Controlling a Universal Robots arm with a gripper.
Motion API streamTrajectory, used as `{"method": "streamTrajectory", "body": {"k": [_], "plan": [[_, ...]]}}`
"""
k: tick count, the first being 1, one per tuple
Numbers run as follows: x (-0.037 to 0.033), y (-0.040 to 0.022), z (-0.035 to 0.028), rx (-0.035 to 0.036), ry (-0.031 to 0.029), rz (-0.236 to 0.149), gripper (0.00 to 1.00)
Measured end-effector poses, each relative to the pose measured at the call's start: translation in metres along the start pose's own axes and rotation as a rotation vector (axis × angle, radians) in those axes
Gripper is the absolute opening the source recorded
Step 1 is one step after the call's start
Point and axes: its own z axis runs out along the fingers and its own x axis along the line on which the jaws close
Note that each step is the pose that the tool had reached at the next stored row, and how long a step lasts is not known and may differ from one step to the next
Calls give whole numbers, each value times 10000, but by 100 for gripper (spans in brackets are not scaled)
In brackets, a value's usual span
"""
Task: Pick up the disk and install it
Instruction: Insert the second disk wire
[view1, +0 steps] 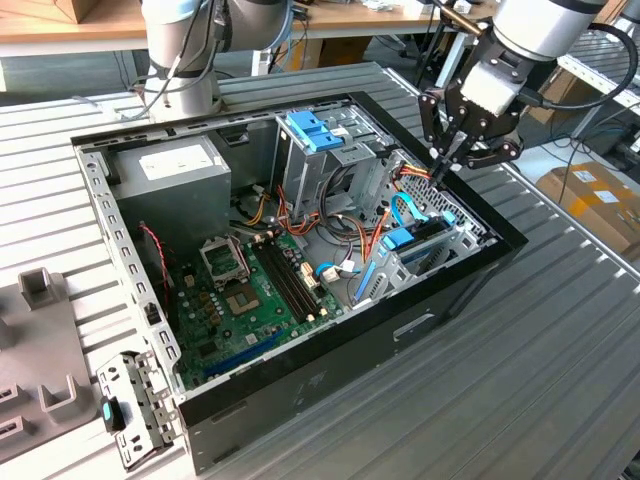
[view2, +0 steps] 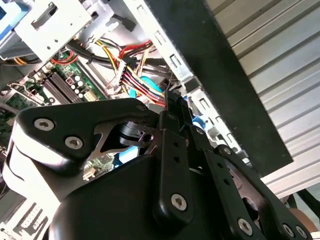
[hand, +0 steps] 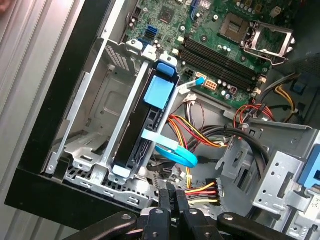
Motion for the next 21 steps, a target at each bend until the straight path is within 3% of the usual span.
{"method": "streamTrajectory", "body": {"k": [9,11,16,21], "plan": [[-4,13,18,121,104,1679,16],[-3,13,24,170,146,2355,16],[-2,14,32,228,195,3152,16],[8,33,31,242,204,3343,16]]}}
